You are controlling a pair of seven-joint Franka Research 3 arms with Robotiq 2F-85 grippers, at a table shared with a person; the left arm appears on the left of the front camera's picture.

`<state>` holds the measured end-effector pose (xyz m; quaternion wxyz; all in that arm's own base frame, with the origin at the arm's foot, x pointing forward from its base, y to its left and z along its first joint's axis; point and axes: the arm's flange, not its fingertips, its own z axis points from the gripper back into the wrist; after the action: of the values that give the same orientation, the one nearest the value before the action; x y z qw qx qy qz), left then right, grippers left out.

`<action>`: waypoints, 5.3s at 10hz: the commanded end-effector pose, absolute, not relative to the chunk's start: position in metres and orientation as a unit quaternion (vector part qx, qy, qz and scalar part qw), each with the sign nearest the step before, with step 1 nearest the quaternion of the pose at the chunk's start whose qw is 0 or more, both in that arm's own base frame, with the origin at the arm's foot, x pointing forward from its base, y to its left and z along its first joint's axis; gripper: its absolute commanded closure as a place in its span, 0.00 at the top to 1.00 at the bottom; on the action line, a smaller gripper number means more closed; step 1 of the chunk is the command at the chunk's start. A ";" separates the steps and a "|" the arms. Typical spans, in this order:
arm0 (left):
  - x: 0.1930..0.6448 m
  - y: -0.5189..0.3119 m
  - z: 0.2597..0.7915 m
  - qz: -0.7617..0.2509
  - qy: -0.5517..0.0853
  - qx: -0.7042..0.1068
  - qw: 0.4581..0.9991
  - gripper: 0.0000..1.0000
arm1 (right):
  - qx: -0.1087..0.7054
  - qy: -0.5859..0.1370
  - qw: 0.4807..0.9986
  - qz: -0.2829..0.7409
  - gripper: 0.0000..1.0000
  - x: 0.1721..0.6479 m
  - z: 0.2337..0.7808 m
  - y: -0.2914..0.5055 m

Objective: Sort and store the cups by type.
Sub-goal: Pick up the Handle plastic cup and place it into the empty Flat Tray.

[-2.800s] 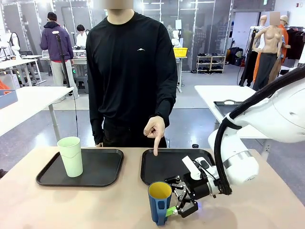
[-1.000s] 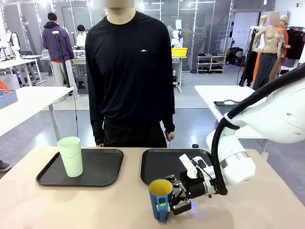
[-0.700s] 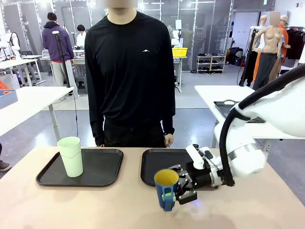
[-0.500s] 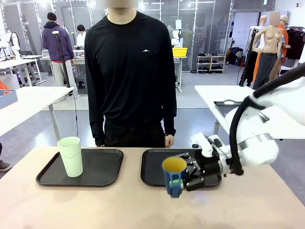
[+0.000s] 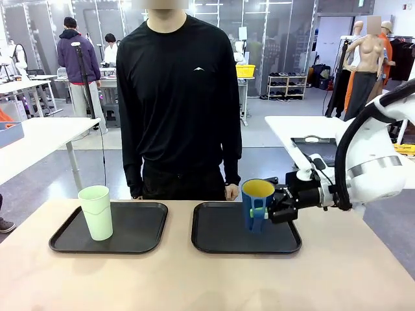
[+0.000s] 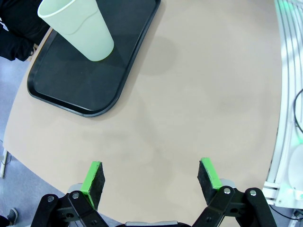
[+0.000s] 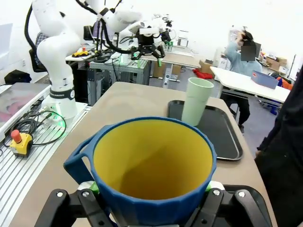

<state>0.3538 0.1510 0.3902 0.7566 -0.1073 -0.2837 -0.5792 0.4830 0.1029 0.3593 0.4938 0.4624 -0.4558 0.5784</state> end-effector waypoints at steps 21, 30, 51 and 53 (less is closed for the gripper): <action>0.358 0.155 0.389 -0.585 -0.292 -0.115 0.747 1.00 | 0.484 -0.481 0.514 0.520 0.77 0.628 0.247 0.095; 0.358 0.155 0.389 -0.585 -0.292 -0.115 0.747 1.00 | 0.507 -0.460 0.530 0.500 0.93 0.644 0.215 0.097; 0.358 0.155 0.389 -0.585 -0.292 -0.115 0.747 1.00 | 0.458 -0.446 0.598 0.483 1.00 0.601 0.237 -0.005; 0.358 0.155 0.389 -0.585 -0.292 -0.115 0.747 1.00 | 0.458 -0.446 0.598 0.483 1.00 0.601 0.237 -0.005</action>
<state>0.3536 0.1514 0.3901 0.7556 -0.1069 -0.2835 -0.5807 0.5994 -0.0053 0.2370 0.6022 0.4577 -0.4437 0.4806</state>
